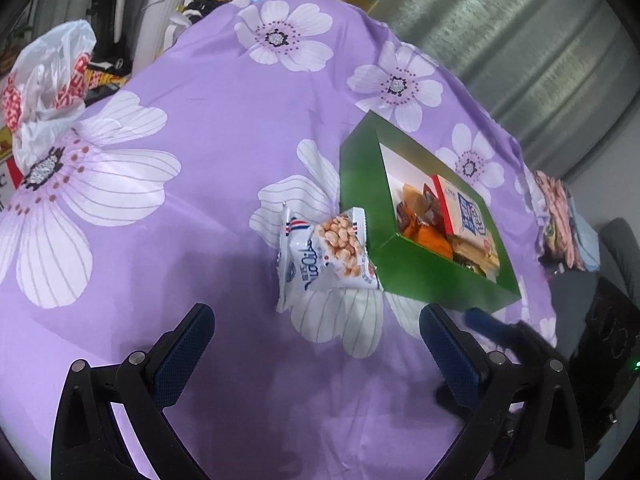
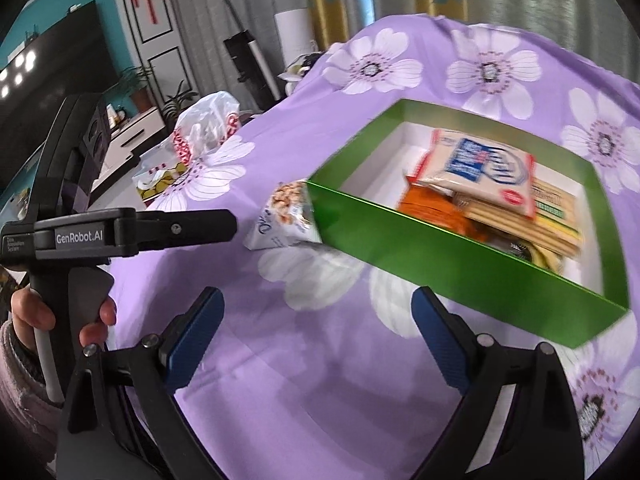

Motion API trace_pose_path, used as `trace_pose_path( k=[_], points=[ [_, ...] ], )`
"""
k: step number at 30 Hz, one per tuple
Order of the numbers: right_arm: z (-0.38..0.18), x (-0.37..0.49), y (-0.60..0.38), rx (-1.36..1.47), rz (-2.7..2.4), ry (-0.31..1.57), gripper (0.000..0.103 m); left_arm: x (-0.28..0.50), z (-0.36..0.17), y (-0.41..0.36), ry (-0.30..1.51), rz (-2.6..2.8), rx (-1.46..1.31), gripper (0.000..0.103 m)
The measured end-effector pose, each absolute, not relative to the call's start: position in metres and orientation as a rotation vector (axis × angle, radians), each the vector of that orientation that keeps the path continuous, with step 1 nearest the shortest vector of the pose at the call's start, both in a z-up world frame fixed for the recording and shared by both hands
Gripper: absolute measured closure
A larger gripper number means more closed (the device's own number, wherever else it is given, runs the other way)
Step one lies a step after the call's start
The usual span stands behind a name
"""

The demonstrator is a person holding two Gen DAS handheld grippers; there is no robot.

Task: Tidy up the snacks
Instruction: 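Reach the right gripper to the clear peanut snack packet and grasp it, then lift the peanut packet and carry it over the green box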

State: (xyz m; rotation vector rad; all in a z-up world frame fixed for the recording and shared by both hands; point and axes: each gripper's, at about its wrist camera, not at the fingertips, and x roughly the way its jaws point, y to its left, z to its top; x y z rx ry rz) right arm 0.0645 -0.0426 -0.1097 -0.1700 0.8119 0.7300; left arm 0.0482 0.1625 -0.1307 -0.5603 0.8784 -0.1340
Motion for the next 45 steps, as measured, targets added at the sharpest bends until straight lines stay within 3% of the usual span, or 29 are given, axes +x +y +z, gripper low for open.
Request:
trace_pose_path(
  k=[18,24,26,32,35,45],
  points=[
    [-0.138,0.108,0.015,-0.136,0.830,0.885,0.037,0.093,-0.145,0.171,0.911,-0.255,-0.582,0.002],
    [-0.142,0.111,0.024,-0.156,0.831,0.901,0.047,0.098,-0.151,0.170,0.935,-0.249,-0.580,0.026],
    [-0.142,0.113,0.024,-0.150,0.834,0.911,0.049,0.098,-0.152,0.171,0.934,-0.258,-0.590,0.040],
    [-0.142,0.116,0.027,-0.197,0.827,0.915,0.063,0.099,-0.152,0.172,0.933,-0.255,-0.604,0.046],
    [-0.143,0.119,0.026,-0.206,0.823,0.919,0.075,0.099,-0.152,0.170,0.933,-0.258,-0.591,0.047],
    [-0.142,0.113,0.020,-0.220,0.856,0.902,0.081,0.085,-0.148,0.167,0.918,-0.262,-0.592,0.049]
  ],
)
